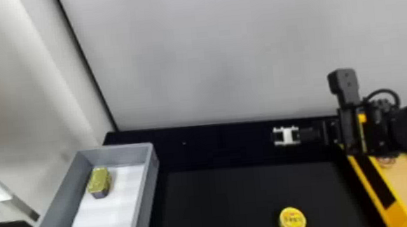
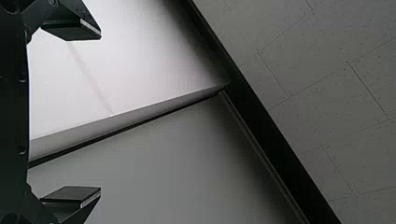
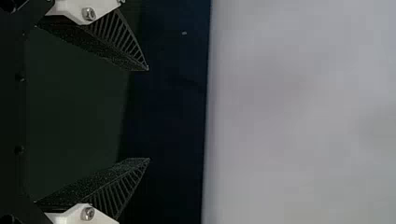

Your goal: Pick up the round yellow can and place it in the yellow rectangular box

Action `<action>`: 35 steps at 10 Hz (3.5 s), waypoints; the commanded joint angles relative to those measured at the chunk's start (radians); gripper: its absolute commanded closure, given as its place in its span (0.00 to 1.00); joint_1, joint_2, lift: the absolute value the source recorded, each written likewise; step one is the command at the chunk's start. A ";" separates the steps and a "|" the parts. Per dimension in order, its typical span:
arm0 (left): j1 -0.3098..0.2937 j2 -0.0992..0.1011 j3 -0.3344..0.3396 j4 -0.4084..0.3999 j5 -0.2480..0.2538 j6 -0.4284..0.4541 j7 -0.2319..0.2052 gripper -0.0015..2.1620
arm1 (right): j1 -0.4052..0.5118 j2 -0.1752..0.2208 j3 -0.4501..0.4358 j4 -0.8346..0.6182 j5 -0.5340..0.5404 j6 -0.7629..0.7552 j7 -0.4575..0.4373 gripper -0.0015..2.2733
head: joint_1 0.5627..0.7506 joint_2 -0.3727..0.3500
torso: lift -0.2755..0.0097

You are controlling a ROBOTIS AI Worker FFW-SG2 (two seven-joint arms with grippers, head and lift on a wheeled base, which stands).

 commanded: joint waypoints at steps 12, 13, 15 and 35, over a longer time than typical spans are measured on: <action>-0.027 0.006 -0.033 0.012 0.004 0.007 -0.005 0.05 | 0.127 0.000 0.089 0.294 0.231 -0.109 0.237 0.04 | 0.84 0.56 | 0.96; -0.027 0.006 -0.033 0.012 0.004 0.007 -0.005 0.05 | 0.127 0.002 0.106 0.291 0.231 -0.106 0.239 0.04 | 0.84 0.56 | 0.96; -0.025 0.005 -0.033 0.012 0.004 0.007 -0.005 0.05 | 0.130 0.000 0.119 0.275 0.237 -0.087 0.239 0.04 | 0.84 0.56 | 0.96; -0.017 -0.003 -0.036 0.015 0.004 0.014 -0.003 0.05 | 0.139 0.020 0.084 0.054 0.317 0.194 0.271 0.32 | 0.84 0.56 | 0.96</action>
